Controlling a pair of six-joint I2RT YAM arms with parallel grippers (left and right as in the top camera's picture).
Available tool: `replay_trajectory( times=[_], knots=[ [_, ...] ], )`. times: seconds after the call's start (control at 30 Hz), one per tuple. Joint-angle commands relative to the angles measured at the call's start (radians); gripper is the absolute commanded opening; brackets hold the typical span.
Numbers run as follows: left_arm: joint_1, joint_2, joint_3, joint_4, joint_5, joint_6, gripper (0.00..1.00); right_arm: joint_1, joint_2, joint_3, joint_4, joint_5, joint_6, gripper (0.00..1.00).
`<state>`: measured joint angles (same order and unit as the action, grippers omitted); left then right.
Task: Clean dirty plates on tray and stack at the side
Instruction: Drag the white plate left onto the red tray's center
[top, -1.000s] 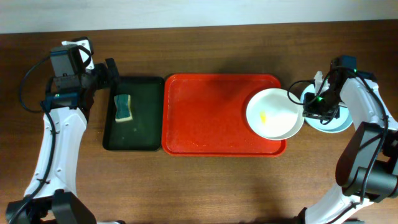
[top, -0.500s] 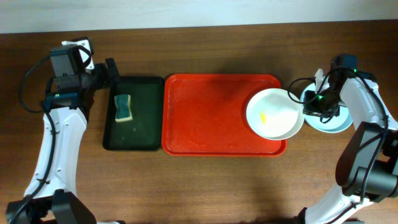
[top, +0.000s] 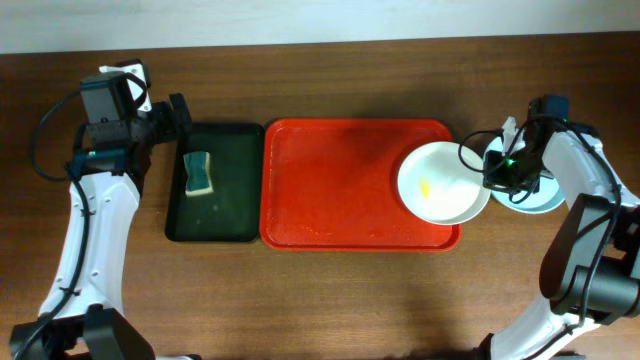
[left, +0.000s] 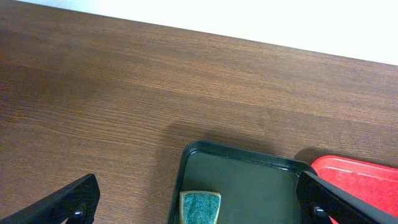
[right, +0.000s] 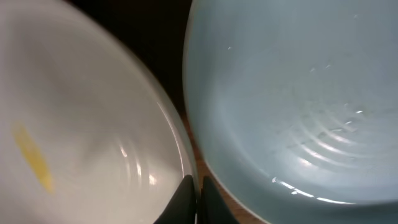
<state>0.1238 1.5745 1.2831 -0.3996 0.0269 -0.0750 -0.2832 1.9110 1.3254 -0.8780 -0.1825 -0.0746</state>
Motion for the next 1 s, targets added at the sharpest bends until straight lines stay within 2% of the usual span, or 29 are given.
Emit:
replay_trajectory(
  times=[0.0, 0.13, 0.3, 0.47, 0.57, 0.73, 0.9, 0.93, 0.97],
  knots=[
    [-0.001, 0.003, 0.003, 0.002, 0.004, 0.001, 0.99, 0.004, 0.01, -0.008, -0.005, -0.098, 0.026, 0.04],
    [-0.001, 0.003, 0.003, 0.002, 0.004, 0.001, 0.99, 0.024, 0.01, -0.01, -0.031, -0.22, 0.123, 0.04],
    [-0.001, 0.003, 0.003, 0.002, 0.004, 0.001, 0.99, 0.114, 0.01, -0.04, -0.027, -0.229, 0.236, 0.04],
    [-0.001, 0.003, 0.003, 0.002, 0.004, 0.001, 0.99, 0.279, 0.01, -0.158, 0.13, -0.225, 0.537, 0.04],
    [-0.001, 0.003, 0.003, 0.002, 0.004, 0.001, 0.99, 0.373, 0.01, -0.225, 0.248, -0.225, 0.669, 0.04],
    [-0.001, 0.003, 0.003, 0.002, 0.004, 0.001, 0.99, 0.505, 0.01, -0.243, 0.338, -0.225, 0.775, 0.04],
    [-0.001, 0.003, 0.003, 0.002, 0.004, 0.001, 0.99, 0.518, 0.007, -0.24, 0.356, -0.231, 0.801, 0.04],
    [-0.001, 0.003, 0.003, 0.002, 0.004, 0.001, 0.99, 0.513, 0.003, -0.234, 0.346, -0.241, 0.785, 0.08],
    [-0.001, 0.003, 0.003, 0.002, 0.004, 0.001, 0.99, 0.51, -0.01, -0.221, 0.332, -0.243, 0.755, 0.2]
  ],
)
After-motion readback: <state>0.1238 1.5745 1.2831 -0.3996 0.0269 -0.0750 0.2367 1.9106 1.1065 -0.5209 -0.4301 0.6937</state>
